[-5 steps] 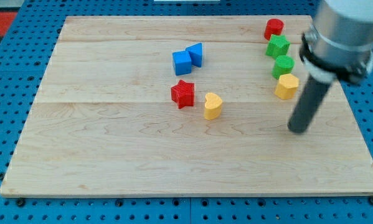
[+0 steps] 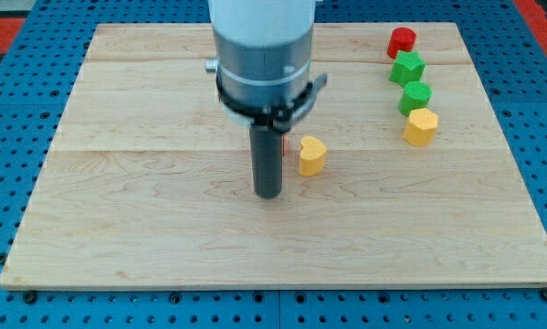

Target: Push the red star and yellow heart below hexagon

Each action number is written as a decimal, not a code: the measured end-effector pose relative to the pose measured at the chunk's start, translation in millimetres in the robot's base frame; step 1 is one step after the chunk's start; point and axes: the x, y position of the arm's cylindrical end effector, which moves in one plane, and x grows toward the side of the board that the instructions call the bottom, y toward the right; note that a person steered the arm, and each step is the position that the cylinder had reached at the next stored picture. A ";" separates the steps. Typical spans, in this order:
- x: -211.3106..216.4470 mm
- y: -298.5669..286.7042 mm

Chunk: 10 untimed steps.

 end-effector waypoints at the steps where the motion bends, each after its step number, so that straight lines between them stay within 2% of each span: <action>1: -30.1 9.3; 2: -35.9 95.7; 4: -36.9 118.9; 6: -20.8 174.2; 7: 36.5 132.0; 8: 45.6 8.1; 9: -17.1 -100.7; 10: -88.7 -70.6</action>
